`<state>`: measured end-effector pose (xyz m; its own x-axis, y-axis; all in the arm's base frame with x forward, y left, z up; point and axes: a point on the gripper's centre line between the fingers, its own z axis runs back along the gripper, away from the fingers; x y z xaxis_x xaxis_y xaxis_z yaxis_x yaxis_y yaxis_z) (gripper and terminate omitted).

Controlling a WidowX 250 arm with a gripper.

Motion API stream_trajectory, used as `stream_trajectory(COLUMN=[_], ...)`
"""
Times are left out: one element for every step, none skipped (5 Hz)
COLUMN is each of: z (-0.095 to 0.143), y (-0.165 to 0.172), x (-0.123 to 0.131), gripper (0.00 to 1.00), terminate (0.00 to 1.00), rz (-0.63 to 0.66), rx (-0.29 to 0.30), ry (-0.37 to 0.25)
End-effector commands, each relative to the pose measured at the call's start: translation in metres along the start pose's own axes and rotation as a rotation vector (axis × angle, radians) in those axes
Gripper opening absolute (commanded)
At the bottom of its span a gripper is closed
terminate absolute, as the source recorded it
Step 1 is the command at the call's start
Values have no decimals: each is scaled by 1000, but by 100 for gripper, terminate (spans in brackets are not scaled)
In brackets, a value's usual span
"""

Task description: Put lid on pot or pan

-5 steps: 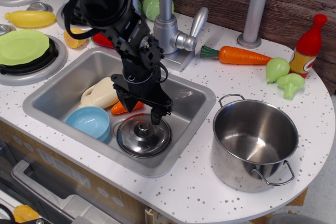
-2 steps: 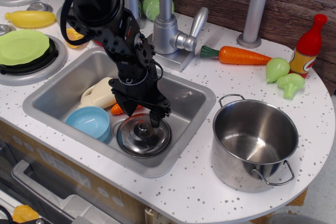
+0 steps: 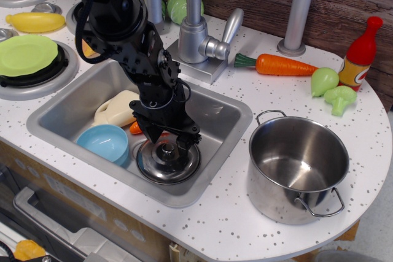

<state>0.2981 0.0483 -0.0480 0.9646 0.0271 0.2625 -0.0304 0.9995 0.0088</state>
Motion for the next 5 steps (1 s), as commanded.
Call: stream_trajectory(z=[-4, -8, -1, 8, 24], y=[2, 1, 0, -2, -5], x=[3, 2, 3, 6, 10], gripper=[0, 0, 0, 0, 0], terminate=[0, 0, 0, 0, 0], rz=[7, 17, 18, 19, -1], rx=[-4, -11, -3, 3, 62], ry=[-20, -23, -5, 17, 24])
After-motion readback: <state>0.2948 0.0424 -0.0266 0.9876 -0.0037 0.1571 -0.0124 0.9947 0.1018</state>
